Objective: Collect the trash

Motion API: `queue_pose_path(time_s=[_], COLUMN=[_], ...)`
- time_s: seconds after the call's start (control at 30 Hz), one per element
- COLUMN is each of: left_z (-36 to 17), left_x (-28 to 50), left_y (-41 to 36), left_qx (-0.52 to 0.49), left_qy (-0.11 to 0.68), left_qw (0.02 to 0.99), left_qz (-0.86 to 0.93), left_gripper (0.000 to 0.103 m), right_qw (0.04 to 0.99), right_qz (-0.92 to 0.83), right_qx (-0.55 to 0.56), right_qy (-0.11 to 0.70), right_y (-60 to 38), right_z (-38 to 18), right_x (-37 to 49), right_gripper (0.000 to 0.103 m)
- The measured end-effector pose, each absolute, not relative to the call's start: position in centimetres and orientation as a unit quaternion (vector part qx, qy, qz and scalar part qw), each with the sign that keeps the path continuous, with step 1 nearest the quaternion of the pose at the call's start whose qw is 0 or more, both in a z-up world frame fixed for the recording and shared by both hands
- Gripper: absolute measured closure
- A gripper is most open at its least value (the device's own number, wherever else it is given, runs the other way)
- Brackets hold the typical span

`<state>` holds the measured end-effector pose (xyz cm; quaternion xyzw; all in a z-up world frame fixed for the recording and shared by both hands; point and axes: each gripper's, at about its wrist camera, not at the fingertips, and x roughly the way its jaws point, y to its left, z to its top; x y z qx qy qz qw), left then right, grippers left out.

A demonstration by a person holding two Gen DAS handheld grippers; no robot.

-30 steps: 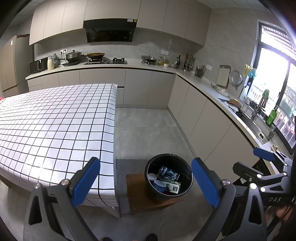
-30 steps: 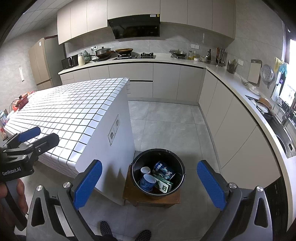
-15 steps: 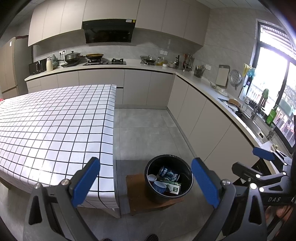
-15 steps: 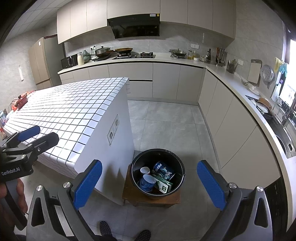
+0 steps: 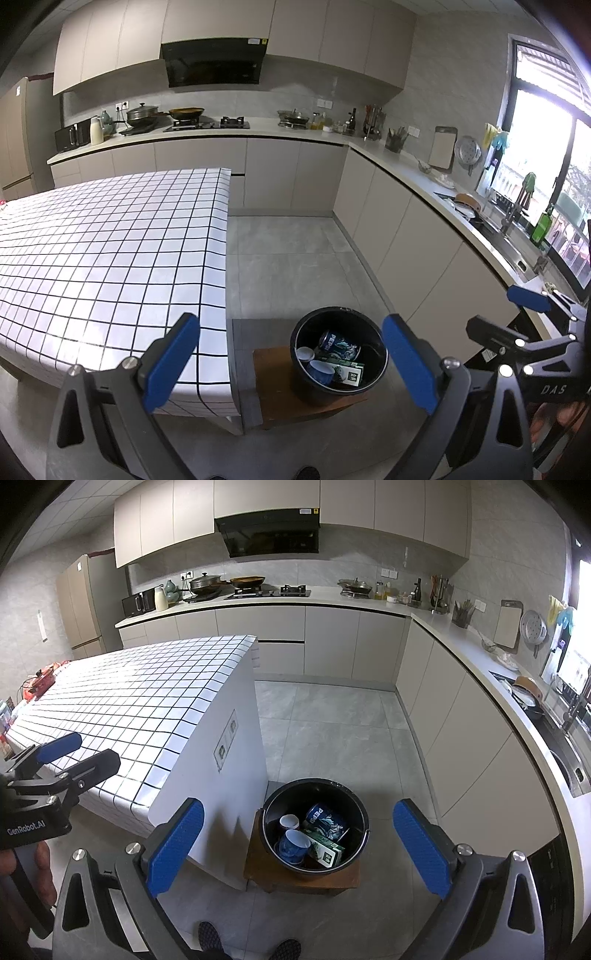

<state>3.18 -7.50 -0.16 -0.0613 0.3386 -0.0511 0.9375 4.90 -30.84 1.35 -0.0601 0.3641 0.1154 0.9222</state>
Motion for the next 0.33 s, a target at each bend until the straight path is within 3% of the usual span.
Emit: queue_pose_path(time_s=[0.33], left_z=[0.0], left_x=[3.56], left_y=[-7.19], left_qx=[-0.066], left_qy=[0.334], left_qw=[0.937], left_qz=[-0.072], left_gripper=[0.003], right_qw=[0.924], right_qz=[0.115], right_qx=[-0.062], right_qy=[0.36], right_y=[-30.91], right_z=[1.65], right_x=[5.03], right_gripper=[0.0])
